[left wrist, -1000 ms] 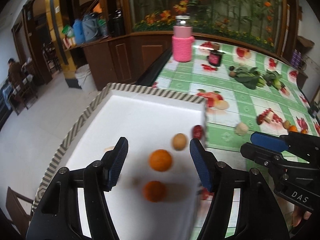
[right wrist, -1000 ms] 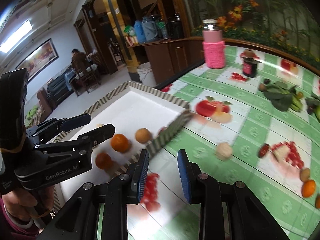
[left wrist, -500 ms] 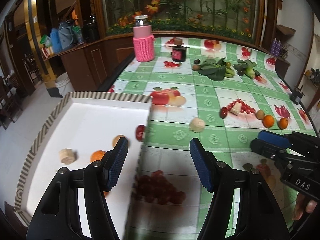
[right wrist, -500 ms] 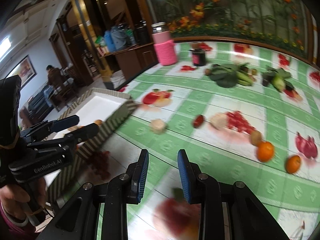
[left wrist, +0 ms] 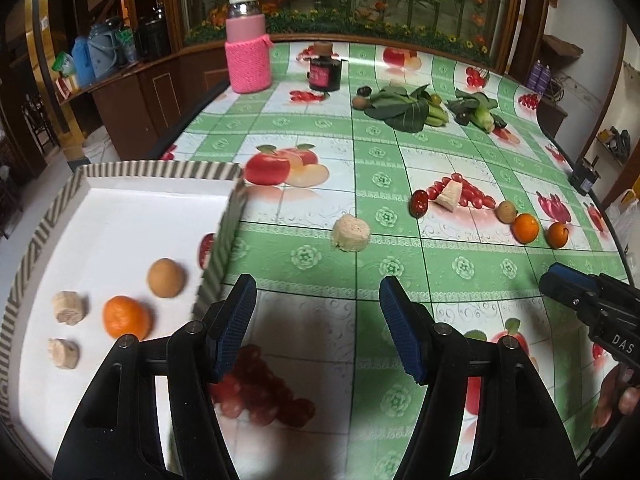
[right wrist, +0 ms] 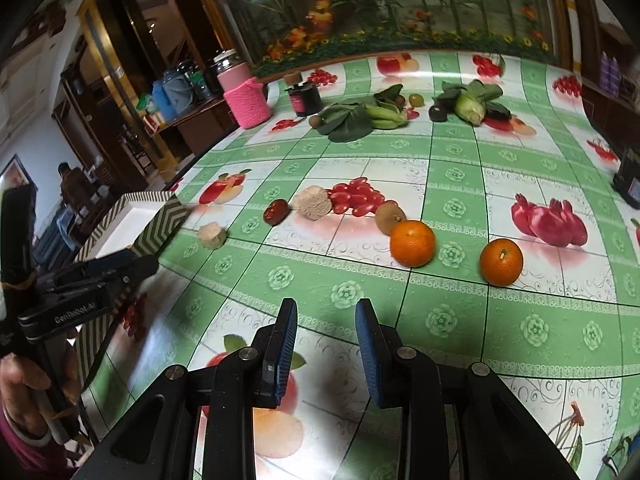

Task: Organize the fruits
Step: 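Move both open tools back over the table toward the fruits, then grasp a beige loofah piece with the left tool while the right tool grasps a red date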

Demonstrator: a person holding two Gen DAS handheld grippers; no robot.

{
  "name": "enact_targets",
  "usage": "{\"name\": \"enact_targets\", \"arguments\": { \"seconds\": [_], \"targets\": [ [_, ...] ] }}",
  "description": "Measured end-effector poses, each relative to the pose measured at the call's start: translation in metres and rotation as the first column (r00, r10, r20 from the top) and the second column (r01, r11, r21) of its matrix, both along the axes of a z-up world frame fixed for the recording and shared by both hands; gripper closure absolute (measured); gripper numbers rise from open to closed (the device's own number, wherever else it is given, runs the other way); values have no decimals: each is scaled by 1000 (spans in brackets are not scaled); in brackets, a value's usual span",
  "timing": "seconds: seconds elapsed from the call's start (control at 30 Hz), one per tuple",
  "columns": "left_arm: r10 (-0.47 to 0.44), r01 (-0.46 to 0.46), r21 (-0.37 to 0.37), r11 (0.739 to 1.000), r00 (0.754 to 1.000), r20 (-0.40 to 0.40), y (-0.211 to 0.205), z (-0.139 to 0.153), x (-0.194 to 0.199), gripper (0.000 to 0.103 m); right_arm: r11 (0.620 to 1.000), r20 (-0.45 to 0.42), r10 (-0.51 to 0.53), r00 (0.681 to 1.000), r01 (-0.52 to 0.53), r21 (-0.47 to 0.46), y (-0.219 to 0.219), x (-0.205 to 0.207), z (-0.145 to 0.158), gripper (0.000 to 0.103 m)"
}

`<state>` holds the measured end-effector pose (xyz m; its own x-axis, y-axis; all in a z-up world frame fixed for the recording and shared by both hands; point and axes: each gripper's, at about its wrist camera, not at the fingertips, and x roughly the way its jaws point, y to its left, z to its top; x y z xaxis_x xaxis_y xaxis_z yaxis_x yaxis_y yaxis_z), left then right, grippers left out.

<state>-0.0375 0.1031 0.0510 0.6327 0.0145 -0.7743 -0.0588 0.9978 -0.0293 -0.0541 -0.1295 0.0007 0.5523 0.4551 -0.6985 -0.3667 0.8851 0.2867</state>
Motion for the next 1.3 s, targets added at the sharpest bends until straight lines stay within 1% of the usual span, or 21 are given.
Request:
{"name": "enact_targets", "arguments": {
  "seconds": [0.1,0.27,0.43,0.63,0.73,0.77,0.83,1.03,1.2,1.27,1.3],
  "targets": [
    [-15,15,-6,1000,1000,-16,-6,-5,11,38,999,-15,35,999,-34,6,9,11,-1,72],
    [-24,23,-8,1000,999,-44,-12,-14,31,38,994,-30,103,994,-104,-40,35,26,-2,72],
    [-12,12,-1,1000,998,-65,-13,-21,48,38,988,-35,144,989,-145,-44,53,42,-3,72],
    [13,-13,0,1000,996,-85,-11,-32,64,38,979,-53,187,981,-191,-70,75,61,-9,72],
    [16,-15,13,1000,995,-96,-11,-39,70,39,977,-57,187,981,-192,-96,84,70,-12,72],
    [19,-17,26,1000,996,-88,-11,-39,70,39,976,-56,185,981,-190,-106,85,72,-13,72],
    [21,-19,20,1000,996,-89,-9,-39,72,38,975,-60,182,982,-188,-117,87,78,-16,72],
    [38,-36,29,999,996,-85,-6,-39,74,38,978,-55,173,983,-178,-110,97,97,-17,72],
    [42,-39,34,999,996,-78,-6,-39,74,38,977,-32,179,983,-181,-115,105,102,-17,74],
    [32,-30,32,999,997,-69,-5,-39,74,42,976,-30,169,985,-172,-135,105,101,-18,81],
    [26,-25,24,999,998,-61,-5,-38,73,52,974,-30,172,985,-175,-147,105,99,-18,85]
  ]
}}
